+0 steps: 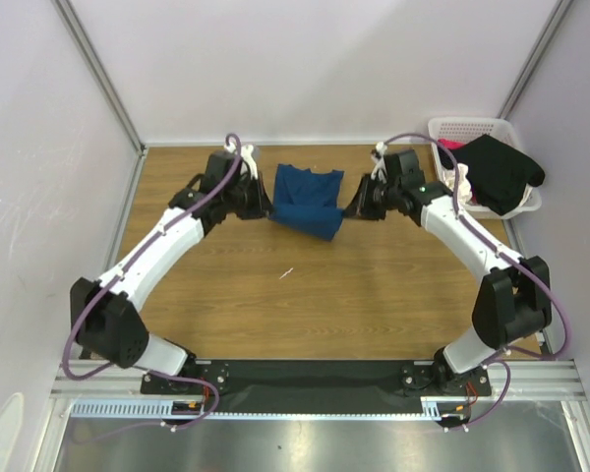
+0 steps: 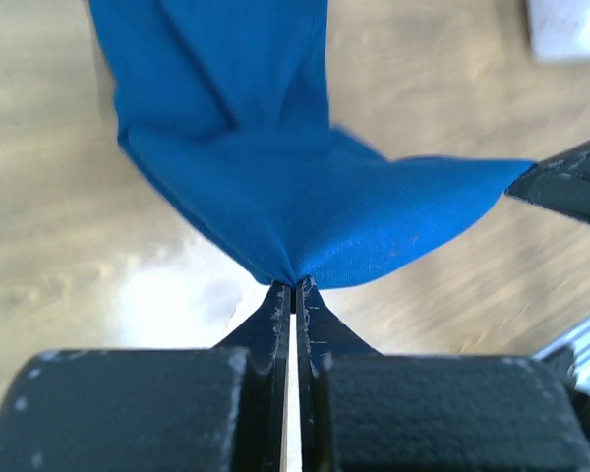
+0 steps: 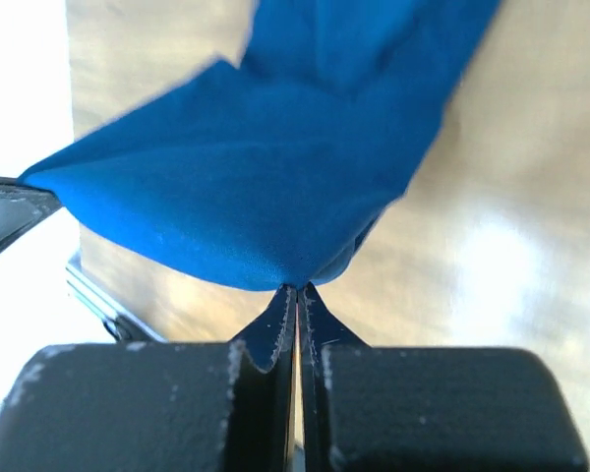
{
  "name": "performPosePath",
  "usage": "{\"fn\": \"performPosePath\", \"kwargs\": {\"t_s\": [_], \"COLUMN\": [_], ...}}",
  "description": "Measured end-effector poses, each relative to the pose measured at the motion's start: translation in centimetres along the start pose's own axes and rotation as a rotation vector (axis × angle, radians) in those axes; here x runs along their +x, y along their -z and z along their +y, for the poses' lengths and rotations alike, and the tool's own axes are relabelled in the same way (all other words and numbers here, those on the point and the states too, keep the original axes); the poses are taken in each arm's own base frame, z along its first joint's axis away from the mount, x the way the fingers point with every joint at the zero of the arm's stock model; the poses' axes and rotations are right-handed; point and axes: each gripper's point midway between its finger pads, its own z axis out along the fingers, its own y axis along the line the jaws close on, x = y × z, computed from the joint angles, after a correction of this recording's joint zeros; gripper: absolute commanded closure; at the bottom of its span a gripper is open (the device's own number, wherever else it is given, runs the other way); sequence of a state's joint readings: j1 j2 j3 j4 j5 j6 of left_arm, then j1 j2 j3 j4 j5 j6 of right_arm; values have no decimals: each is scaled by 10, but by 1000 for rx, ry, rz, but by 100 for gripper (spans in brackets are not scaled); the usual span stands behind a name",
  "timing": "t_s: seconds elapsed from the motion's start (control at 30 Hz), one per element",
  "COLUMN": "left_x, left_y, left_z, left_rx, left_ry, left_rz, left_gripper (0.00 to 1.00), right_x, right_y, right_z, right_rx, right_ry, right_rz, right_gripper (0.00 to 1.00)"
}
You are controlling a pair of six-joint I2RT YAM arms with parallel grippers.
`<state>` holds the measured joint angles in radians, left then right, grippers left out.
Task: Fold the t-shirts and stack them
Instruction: Fold the tshirt
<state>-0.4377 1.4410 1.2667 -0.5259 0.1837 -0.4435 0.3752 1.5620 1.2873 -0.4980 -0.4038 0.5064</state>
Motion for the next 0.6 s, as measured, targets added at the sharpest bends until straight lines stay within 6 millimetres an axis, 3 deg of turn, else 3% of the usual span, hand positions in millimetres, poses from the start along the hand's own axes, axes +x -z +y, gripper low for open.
{"fn": "performPosePath", "kwargs": {"t_s": [0.17,0.4,0.6], "left_x": [-35,-42,-75], "left_y": [-19,-75,-117], "left_z": [2,16,29], "left_rx": [16,16,13], "left_ry": [26,75,99], "left_rz": [-19,58,48], "left_gripper": [100,100,100], "right_x": [-40,-61,-87], "right_y": [-14,-62,-89], "right_z": [1,-38,-57], "right_rx": [-8,34,29], "right_ry": [18,-31,-53], "right_rz": [-42,6,9], "right_gripper": [100,100,100]}}
